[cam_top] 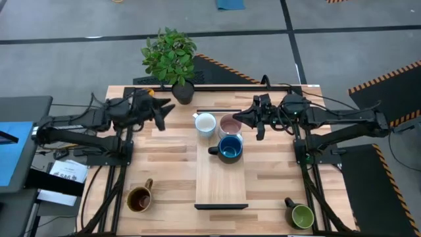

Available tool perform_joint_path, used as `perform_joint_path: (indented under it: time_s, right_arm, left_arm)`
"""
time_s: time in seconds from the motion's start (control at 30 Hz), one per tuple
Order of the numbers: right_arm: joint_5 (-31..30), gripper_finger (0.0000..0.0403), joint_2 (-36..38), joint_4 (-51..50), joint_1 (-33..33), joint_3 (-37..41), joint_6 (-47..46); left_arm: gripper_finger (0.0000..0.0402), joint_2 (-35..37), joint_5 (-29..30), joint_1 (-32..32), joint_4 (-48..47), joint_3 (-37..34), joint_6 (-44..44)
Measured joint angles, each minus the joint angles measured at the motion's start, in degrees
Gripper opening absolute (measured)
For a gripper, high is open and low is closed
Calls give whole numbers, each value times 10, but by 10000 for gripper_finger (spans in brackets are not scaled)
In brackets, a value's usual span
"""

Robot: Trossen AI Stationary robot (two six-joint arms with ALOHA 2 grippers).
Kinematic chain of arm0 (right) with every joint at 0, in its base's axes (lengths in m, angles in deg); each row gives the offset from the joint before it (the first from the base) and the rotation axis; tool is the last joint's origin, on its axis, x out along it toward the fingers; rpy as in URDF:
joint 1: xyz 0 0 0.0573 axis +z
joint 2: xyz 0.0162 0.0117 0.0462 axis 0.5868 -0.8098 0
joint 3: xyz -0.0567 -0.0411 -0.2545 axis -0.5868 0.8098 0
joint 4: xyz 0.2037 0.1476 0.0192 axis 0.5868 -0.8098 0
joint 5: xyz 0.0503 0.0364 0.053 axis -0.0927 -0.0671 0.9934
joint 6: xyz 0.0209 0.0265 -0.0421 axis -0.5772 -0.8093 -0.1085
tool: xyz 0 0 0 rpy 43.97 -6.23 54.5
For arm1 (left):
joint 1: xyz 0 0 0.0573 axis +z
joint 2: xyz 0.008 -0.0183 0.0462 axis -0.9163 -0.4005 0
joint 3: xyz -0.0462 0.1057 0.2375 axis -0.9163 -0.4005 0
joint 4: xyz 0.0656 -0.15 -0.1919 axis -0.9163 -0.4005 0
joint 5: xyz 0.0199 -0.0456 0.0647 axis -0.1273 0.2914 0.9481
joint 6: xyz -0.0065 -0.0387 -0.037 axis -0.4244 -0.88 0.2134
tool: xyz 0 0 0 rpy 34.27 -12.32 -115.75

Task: Place coffee mugs
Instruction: Put the yellow mug on the shelf

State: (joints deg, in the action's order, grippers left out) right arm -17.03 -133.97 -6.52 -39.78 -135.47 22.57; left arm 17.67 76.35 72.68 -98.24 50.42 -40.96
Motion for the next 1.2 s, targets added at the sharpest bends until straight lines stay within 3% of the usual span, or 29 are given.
perform_joint_path:
  time_s: [0.17,0.33,0.67,0.97,1.2]
  right_arm:
    - [0,40,0,-1,0,0,0]
    - [0,40,0,-3,0,0,0]
    - [0,40,0,-4,5,0,0]
    - [0,40,0,-5,6,0,0]
    - [0,40,0,-6,6,0,0]
  left_arm:
    - [165,-38,-68,130,-259,26,-77]
    - [190,-111,-140,255,-409,26,-69]
    - [228,-228,-175,374,-357,26,108]
    - [229,-240,-118,387,-342,26,232]
    - [229,-240,-113,402,-342,26,340]
